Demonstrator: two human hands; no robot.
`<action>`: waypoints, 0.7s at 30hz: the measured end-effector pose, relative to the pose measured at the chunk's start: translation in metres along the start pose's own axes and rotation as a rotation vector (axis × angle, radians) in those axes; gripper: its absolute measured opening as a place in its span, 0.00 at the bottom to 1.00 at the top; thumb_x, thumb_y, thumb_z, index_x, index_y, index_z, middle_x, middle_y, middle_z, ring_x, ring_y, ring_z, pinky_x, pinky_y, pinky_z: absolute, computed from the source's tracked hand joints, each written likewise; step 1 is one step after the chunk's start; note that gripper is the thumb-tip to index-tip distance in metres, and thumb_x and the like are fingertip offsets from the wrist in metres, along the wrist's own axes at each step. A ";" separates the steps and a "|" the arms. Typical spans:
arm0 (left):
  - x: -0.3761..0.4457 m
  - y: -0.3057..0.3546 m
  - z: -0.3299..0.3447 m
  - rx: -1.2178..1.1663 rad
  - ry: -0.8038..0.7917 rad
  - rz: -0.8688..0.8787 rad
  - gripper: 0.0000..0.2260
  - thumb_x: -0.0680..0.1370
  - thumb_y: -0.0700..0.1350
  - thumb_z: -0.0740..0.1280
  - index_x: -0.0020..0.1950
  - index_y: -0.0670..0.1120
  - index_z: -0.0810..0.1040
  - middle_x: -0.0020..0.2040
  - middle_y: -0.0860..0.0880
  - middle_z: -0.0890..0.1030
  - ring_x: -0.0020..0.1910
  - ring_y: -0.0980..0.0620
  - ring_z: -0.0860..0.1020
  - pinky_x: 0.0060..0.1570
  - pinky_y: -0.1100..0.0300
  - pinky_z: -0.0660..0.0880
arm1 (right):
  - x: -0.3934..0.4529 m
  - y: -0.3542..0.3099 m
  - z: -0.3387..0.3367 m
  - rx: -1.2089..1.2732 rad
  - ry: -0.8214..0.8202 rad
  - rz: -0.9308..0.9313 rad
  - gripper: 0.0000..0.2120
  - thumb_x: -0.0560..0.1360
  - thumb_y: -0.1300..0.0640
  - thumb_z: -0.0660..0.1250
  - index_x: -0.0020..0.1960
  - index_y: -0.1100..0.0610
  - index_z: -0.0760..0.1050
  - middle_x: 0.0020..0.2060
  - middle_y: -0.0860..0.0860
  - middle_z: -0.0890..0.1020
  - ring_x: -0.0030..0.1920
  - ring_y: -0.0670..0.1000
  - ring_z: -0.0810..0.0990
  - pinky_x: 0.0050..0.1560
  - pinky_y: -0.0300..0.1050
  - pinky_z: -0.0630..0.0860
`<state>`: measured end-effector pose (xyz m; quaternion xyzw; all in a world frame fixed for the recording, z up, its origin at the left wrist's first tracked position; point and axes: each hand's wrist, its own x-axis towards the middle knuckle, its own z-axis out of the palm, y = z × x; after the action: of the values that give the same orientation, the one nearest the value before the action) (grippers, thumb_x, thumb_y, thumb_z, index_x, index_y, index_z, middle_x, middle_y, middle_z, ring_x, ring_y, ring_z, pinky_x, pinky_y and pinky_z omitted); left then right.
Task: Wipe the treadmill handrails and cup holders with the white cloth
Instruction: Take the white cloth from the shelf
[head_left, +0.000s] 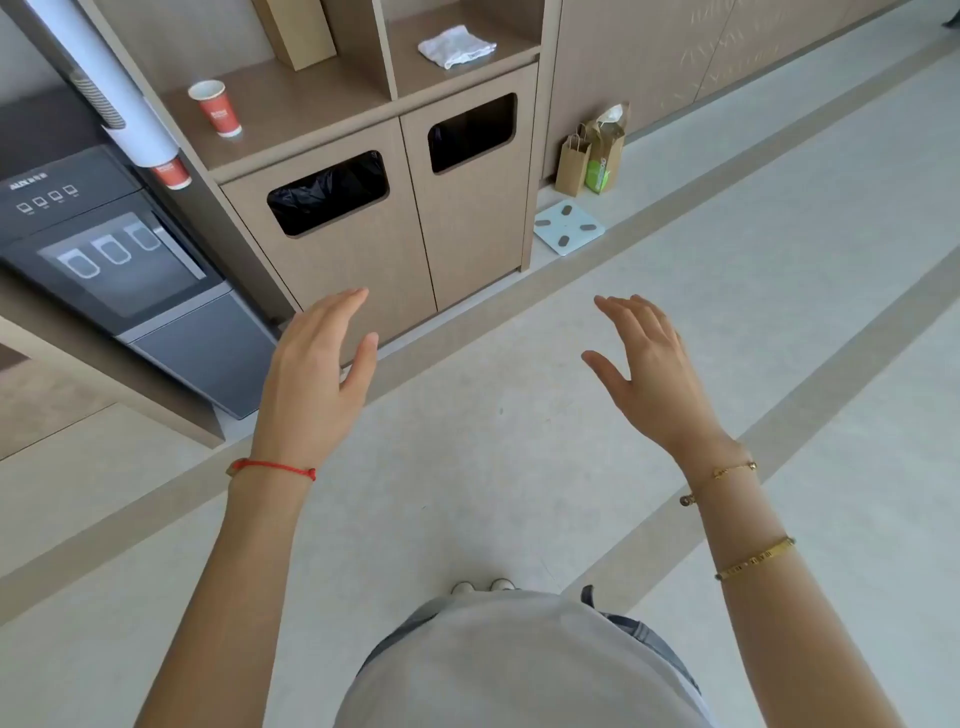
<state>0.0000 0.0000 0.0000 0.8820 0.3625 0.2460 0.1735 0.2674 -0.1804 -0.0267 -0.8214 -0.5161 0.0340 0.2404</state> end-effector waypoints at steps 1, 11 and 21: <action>0.003 0.001 0.003 -0.008 0.013 0.001 0.19 0.82 0.47 0.61 0.73 0.45 0.69 0.70 0.46 0.73 0.71 0.49 0.69 0.68 0.54 0.69 | 0.002 0.003 0.001 0.010 0.013 -0.002 0.26 0.80 0.51 0.63 0.74 0.58 0.63 0.70 0.56 0.70 0.75 0.58 0.60 0.74 0.56 0.60; 0.055 0.002 0.036 -0.012 -0.017 -0.014 0.19 0.82 0.46 0.61 0.73 0.44 0.69 0.70 0.46 0.73 0.70 0.48 0.70 0.67 0.52 0.70 | 0.050 0.039 0.010 0.029 -0.030 0.038 0.26 0.80 0.50 0.63 0.74 0.57 0.63 0.70 0.54 0.70 0.75 0.56 0.59 0.74 0.53 0.60; 0.199 -0.022 0.089 -0.029 -0.005 0.007 0.19 0.82 0.44 0.62 0.72 0.42 0.70 0.68 0.44 0.75 0.69 0.48 0.71 0.68 0.52 0.70 | 0.197 0.085 0.038 0.037 -0.033 0.053 0.26 0.80 0.50 0.63 0.74 0.58 0.63 0.70 0.54 0.70 0.74 0.56 0.61 0.74 0.52 0.60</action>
<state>0.1601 0.1476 -0.0222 0.8814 0.3552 0.2495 0.1863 0.4185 -0.0260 -0.0593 -0.8295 -0.4975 0.0635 0.2459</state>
